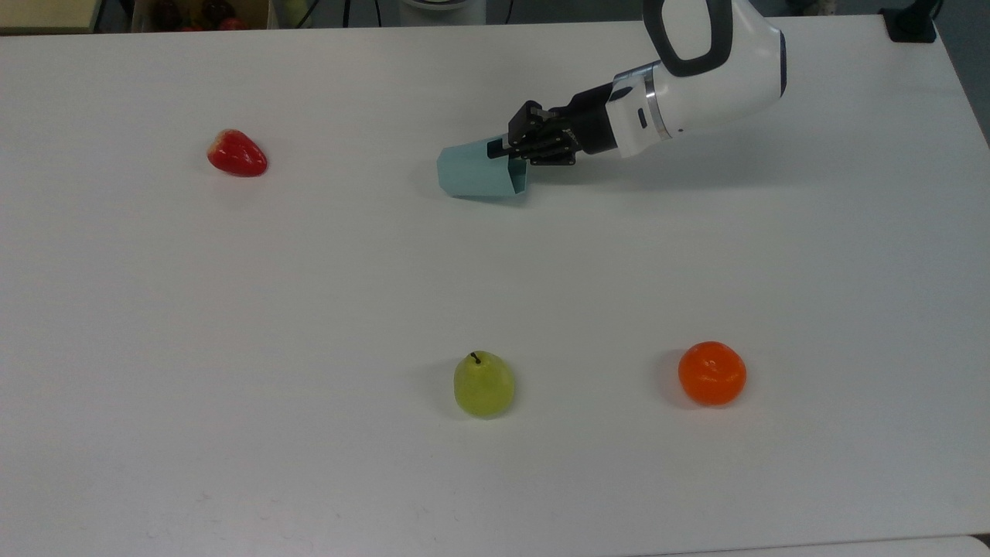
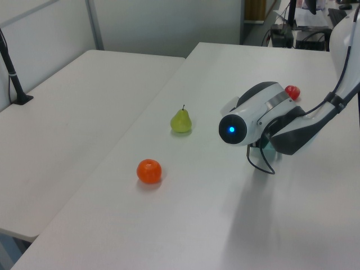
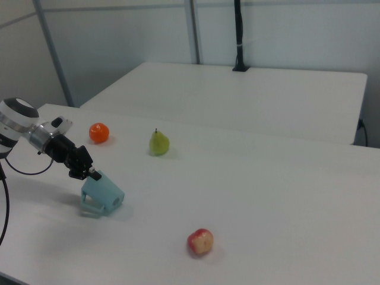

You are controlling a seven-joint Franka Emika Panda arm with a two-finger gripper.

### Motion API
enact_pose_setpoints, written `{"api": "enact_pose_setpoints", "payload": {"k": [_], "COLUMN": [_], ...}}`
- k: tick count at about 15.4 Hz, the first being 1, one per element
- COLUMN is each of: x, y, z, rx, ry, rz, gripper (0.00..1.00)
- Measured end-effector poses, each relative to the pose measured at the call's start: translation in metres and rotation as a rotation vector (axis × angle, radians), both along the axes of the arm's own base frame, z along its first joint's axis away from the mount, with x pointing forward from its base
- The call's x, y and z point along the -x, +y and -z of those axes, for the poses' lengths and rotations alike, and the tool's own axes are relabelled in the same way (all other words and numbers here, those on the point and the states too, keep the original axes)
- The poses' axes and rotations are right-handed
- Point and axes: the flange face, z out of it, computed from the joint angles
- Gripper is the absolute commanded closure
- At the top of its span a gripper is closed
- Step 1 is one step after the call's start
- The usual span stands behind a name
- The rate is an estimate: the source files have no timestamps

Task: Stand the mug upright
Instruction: 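Lift and rotate the held mug so its base faces the table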

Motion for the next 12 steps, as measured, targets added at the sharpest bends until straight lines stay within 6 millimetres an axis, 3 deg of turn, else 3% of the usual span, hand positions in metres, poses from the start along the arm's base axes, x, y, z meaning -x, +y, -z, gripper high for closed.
{"api": "enact_pose_setpoints", "payload": {"k": [3, 9, 12], "x": [-0.007, -0.018, -0.020], "y": [-0.005, -0.023, -0.034], "z": [-0.018, -0.094, -0.116], "rx": [-0.017, -0.127, -0.250], "ry": [-0.003, -0.041, -0.001], "rz": [0.000, 0.035, 0.061], "gripper": [1.00, 1.00, 1.00]}}
